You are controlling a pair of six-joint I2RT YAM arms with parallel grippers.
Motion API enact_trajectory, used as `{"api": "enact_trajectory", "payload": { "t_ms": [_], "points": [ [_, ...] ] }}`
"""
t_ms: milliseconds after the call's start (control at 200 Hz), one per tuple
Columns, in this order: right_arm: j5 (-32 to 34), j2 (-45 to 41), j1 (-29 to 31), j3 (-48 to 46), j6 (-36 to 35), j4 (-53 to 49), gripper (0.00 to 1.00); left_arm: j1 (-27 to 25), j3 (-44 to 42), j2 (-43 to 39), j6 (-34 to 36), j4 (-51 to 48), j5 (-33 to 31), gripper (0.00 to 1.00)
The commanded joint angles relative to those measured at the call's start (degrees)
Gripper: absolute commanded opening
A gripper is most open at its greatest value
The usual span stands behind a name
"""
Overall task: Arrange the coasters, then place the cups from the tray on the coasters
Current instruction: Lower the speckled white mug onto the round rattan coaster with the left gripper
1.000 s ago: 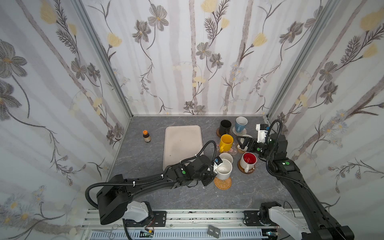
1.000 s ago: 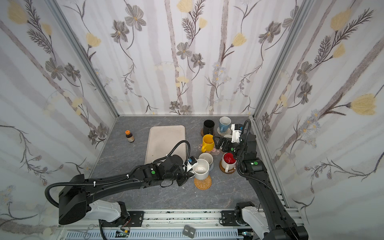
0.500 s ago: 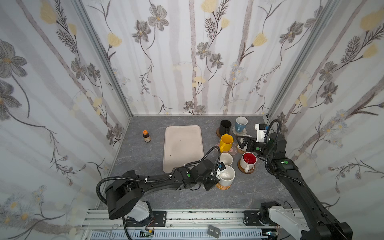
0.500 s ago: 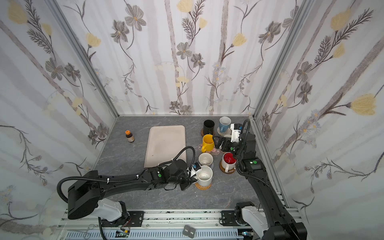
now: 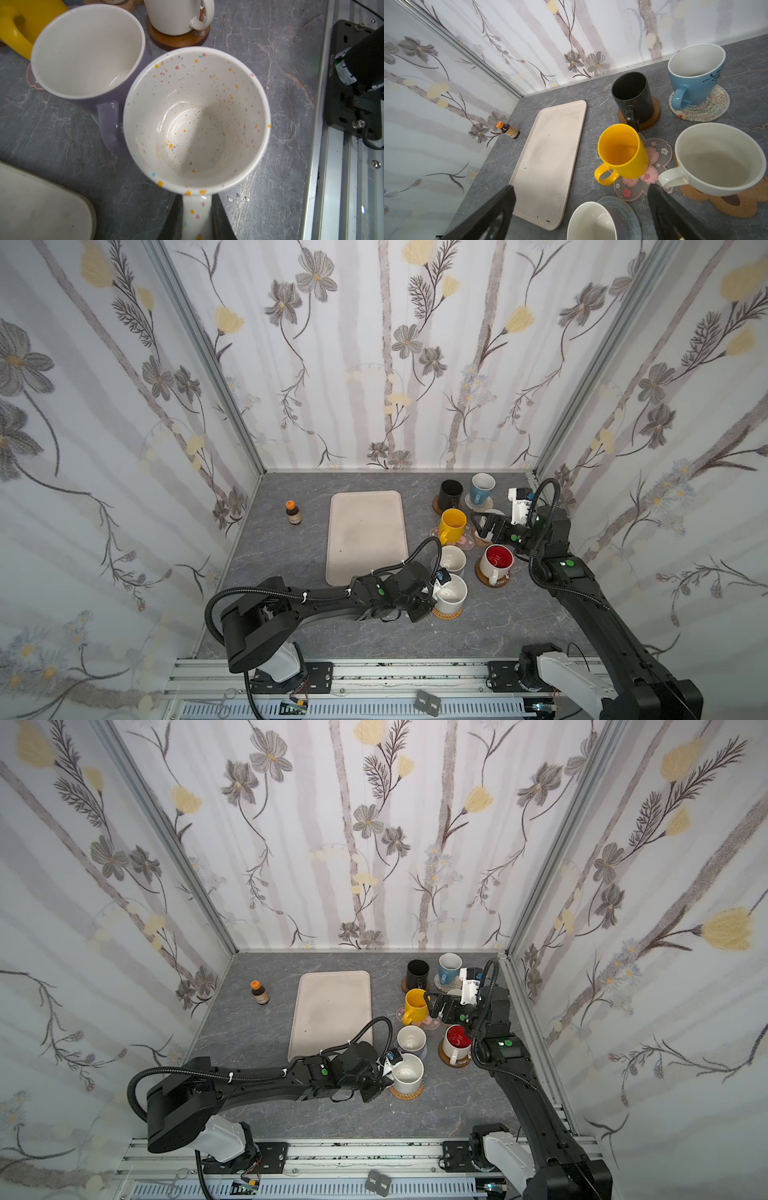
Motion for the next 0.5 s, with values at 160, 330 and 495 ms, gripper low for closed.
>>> {"api": "enact_trajectory", "payload": {
  "t_ms": [160,330,495],
  "points": [
    [-0.89,0.34,-0.04,-0.41,-0.12,2.80,1.00,-0.06,0.61,1.97,0.75,6.65,-0.69,0.00],
    [-0.89,0.22,-0.04,-0.39,-0.17,2.77,1.00,0.00,0.40,2.34,0.68,6.61,-1.51,0.04],
    [-0.89,0.15,-0.04,-0.39,-0.30,2.76,1.00,-0.01,-0.22,0.87,0.73,6.56,-1.99,0.12]
  ]
}}
